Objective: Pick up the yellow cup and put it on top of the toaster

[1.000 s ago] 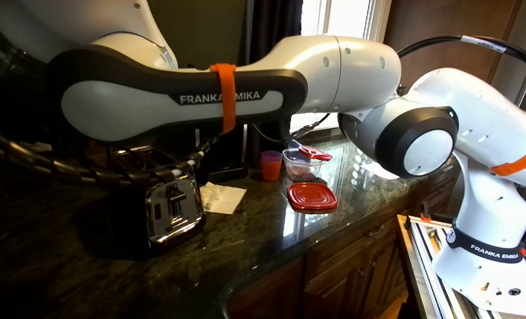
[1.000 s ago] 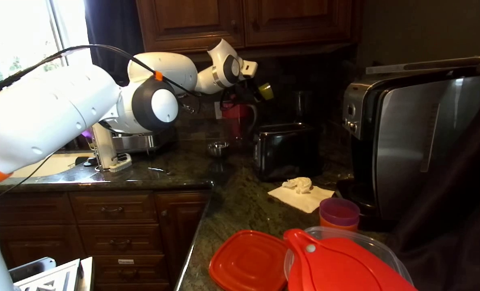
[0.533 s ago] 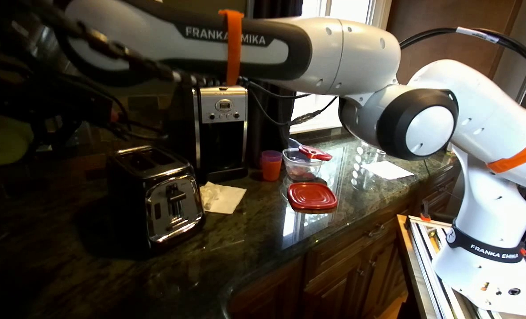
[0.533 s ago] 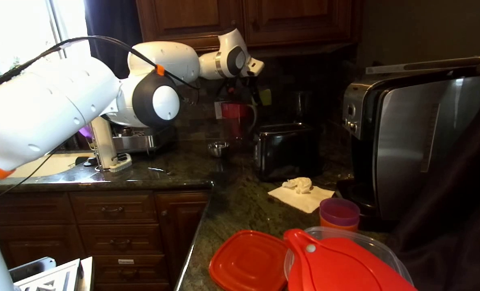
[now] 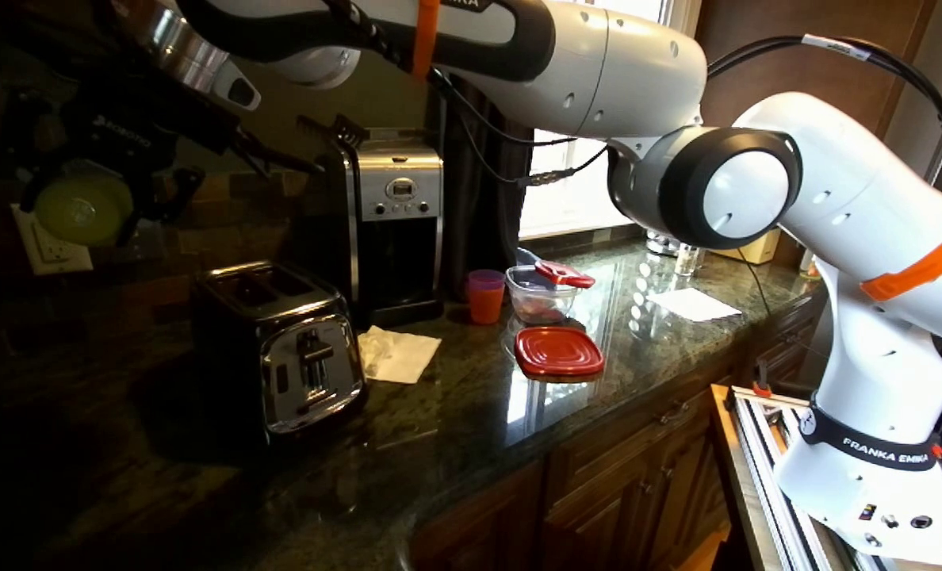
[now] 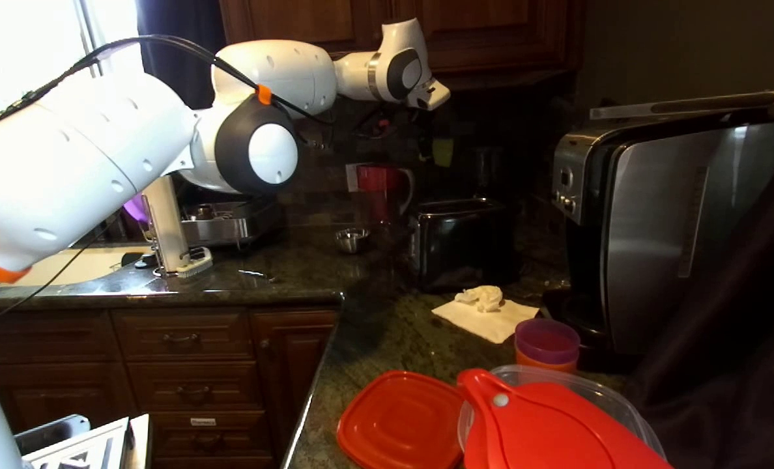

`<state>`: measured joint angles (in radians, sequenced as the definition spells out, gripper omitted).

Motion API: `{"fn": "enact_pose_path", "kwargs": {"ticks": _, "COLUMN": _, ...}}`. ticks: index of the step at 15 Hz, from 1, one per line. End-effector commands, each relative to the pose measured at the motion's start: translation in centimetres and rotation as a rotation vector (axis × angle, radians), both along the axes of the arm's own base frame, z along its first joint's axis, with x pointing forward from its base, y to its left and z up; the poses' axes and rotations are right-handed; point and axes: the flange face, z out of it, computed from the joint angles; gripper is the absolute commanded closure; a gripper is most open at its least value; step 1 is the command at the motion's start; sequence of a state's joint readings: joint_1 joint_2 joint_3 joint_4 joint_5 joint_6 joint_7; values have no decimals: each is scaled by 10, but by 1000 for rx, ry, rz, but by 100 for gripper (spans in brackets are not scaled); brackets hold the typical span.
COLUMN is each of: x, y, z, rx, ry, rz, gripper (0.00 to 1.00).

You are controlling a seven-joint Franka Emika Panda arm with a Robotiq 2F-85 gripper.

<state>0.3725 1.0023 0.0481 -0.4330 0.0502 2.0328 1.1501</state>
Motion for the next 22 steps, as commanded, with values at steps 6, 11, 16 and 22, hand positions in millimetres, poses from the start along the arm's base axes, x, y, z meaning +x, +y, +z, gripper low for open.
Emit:
{"fn": "enact_pose_path", "kwargs": {"ticks": 6, "x": 3, "y": -5, "z": 5, "rx": 18, "ry": -28, "rz": 16, "gripper": 29}}
{"fn": "enact_pose_path", "kwargs": {"ticks": 11, "x": -8, "y": -19, "z": -1, "rx": -86, "ry": 86, "rz": 273, "gripper": 54}}
{"fn": "enact_pose_path", "kwargs": {"ticks": 16, "x": -14, "y": -60, "z": 1, "rx": -238, "ry": 178, "rz": 438, "gripper": 54}}
{"fn": "enact_pose_path", "kwargs": {"ticks": 22, "x": -9, "y": -91, "z": -2, "rx": -339, "ry": 221, "rz": 391, "gripper": 54}}
